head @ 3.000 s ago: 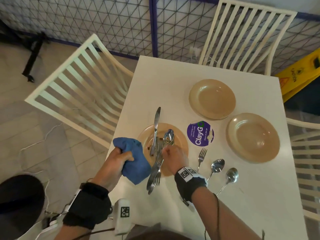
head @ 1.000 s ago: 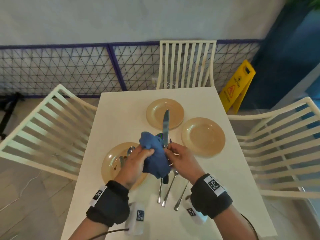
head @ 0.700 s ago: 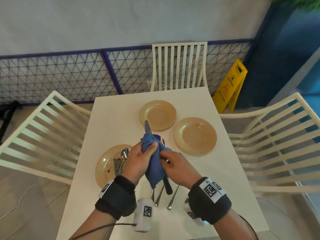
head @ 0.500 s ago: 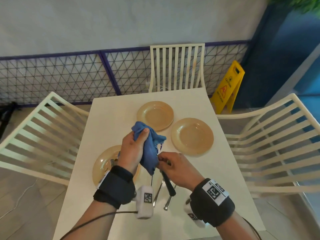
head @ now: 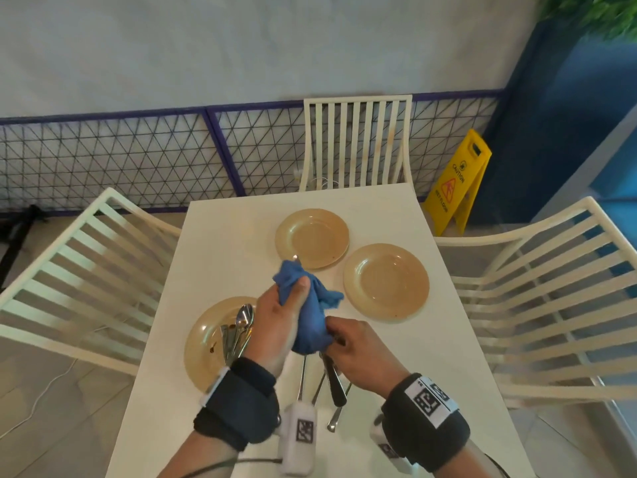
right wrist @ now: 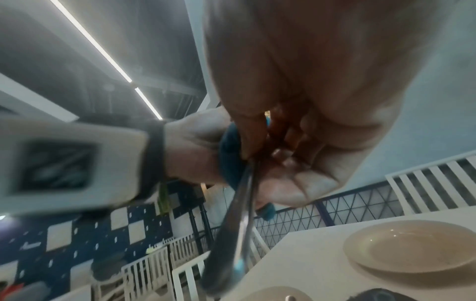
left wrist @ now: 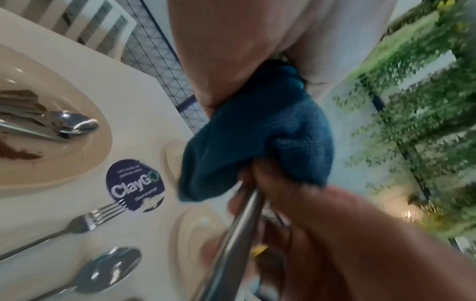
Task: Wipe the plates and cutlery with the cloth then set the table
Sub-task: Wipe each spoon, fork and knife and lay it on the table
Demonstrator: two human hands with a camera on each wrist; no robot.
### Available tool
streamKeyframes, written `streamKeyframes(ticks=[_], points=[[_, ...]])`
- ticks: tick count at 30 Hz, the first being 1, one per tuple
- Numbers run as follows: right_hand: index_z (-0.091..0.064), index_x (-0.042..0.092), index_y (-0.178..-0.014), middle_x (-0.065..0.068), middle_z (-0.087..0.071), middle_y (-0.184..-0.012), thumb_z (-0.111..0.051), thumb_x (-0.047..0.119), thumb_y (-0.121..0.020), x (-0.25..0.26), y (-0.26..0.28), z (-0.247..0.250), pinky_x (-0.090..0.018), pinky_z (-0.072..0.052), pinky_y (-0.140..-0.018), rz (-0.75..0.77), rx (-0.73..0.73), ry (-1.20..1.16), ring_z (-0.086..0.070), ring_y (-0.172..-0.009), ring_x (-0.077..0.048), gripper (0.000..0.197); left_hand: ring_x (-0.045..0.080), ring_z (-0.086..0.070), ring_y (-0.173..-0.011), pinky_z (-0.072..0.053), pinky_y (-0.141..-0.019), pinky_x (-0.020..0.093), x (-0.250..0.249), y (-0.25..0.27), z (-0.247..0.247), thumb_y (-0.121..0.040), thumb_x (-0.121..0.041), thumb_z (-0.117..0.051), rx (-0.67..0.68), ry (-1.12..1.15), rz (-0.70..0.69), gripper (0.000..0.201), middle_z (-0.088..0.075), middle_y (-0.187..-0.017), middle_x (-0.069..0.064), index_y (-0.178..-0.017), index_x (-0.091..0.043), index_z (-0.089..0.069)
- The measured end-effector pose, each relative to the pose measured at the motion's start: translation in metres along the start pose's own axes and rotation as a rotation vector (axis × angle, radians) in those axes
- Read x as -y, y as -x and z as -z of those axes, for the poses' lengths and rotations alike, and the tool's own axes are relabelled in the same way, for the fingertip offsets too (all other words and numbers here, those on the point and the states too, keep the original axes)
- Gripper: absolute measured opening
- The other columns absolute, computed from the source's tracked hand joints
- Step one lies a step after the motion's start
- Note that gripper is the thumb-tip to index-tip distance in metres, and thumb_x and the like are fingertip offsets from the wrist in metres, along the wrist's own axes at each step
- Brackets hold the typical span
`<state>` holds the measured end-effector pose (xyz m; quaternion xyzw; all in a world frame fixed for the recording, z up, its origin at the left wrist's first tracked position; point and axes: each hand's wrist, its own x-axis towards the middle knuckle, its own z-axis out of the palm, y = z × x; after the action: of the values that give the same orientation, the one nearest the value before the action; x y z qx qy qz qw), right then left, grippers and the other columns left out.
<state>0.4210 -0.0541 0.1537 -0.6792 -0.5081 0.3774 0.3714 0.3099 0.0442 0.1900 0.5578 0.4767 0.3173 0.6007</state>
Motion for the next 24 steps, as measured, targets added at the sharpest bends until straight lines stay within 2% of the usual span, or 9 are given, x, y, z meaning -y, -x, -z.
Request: streamKeyframes(ticks=[2,3,5,8,10,12,16,20,24], points=[[-0.066,0.018,-0.081,-0.004,-0.066,-0.074,-0.055,0.003,-0.087,-0.001,-0.004,0.0,-0.044,-0.056,-0.066,-0.024,0.013,-0.006,-0.064,-0.067,-0.022,0.019,0.018,-0.073,-0.097,-0.053,-0.098,0.045,0.013,0.004,0.001,-0.096,-0.035,-0.06,0.035,-0.089,0.009,0.028,-0.077,-0.099,0.008,-0.105,-0.011,-0.071],[-0.068,0.012,-0.087,-0.006,-0.068,-0.078,-0.056,0.003,-0.089,-0.001,-0.004,0.0,-0.043,-0.058,-0.068,-0.05,0.029,-0.032,-0.067,-0.07,-0.024,0.015,0.018,-0.072,-0.097,-0.054,-0.097,0.046,0.014,0.004,0.004,-0.091,-0.044,-0.064,0.037,-0.099,0.017,0.034,-0.077,-0.099,0.007,-0.104,-0.014,-0.071],[-0.071,0.012,-0.095,-0.003,-0.07,-0.08,-0.06,0.008,-0.093,0.0,-0.001,0.005,-0.032,-0.06,-0.064,-0.118,0.066,-0.148,-0.07,-0.067,-0.02,0.011,0.015,-0.072,-0.093,-0.055,-0.093,0.042,0.014,-0.002,0.014,-0.085,-0.054,-0.065,0.062,-0.136,0.02,0.042,-0.076,-0.096,0.005,-0.103,-0.016,-0.071],[-0.073,0.011,-0.1,-0.007,-0.07,-0.085,-0.065,0.019,-0.096,0.006,-0.004,0.026,-0.026,-0.058,-0.063,-0.199,-0.059,-0.399,-0.068,-0.067,-0.018,0.012,0.005,-0.07,-0.076,-0.054,-0.073,0.024,0.009,-0.003,0.028,-0.096,-0.036,-0.061,0.183,-0.31,-0.062,0.02,-0.075,-0.084,0.0,-0.095,-0.018,-0.069],[-0.073,0.015,-0.103,-0.008,-0.069,-0.091,-0.06,0.026,-0.099,0.01,-0.012,0.036,-0.028,-0.058,-0.066,-0.209,-0.167,-0.466,-0.065,-0.071,-0.016,0.018,0.003,-0.067,-0.071,-0.05,-0.067,0.019,0.011,-0.001,0.033,-0.096,-0.036,-0.061,0.31,-0.446,-0.112,0.018,-0.073,-0.079,-0.001,-0.089,-0.021,-0.068],[-0.074,0.018,-0.104,-0.004,-0.069,-0.093,-0.058,0.032,-0.1,0.012,-0.022,0.032,-0.028,-0.057,-0.067,-0.184,-0.14,-0.439,-0.062,-0.073,-0.012,0.022,-0.002,-0.062,-0.066,-0.044,-0.062,0.012,0.015,0.001,0.034,-0.096,-0.038,-0.06,0.398,-0.529,-0.129,0.019,-0.068,-0.074,-0.004,-0.084,-0.026,-0.065],[-0.075,0.01,-0.09,-0.004,-0.063,-0.079,-0.059,0.027,-0.1,0.011,-0.037,0.01,-0.031,-0.047,-0.065,-0.164,-0.15,-0.43,-0.053,-0.071,-0.014,0.025,-0.006,-0.058,-0.058,-0.043,-0.058,0.01,0.012,0.001,0.031,-0.098,-0.036,-0.058,0.44,-0.535,-0.123,0.023,-0.063,-0.066,-0.008,-0.076,-0.029,-0.061],[-0.077,0.0,-0.088,-0.014,-0.061,-0.077,-0.061,0.017,-0.098,0.016,-0.046,0.013,-0.028,-0.043,-0.061,-0.224,-0.258,-0.639,-0.049,-0.064,-0.015,0.025,-0.005,-0.063,-0.065,-0.044,-0.063,0.012,0.014,0.0,0.037,-0.097,-0.037,-0.059,0.474,-0.469,-0.074,0.019,-0.069,-0.069,-0.015,-0.08,-0.03,-0.064],[-0.075,-0.001,-0.095,-0.003,-0.067,-0.07,-0.056,0.018,-0.101,0.009,-0.049,0.042,-0.028,-0.047,-0.065,-0.28,-0.428,-0.745,-0.054,-0.064,-0.012,0.028,-0.002,-0.068,-0.071,-0.047,-0.068,0.011,0.022,0.012,0.048,-0.099,-0.036,-0.057,0.616,-0.52,-0.027,0.019,-0.074,-0.077,-0.015,-0.085,-0.026,-0.066]])
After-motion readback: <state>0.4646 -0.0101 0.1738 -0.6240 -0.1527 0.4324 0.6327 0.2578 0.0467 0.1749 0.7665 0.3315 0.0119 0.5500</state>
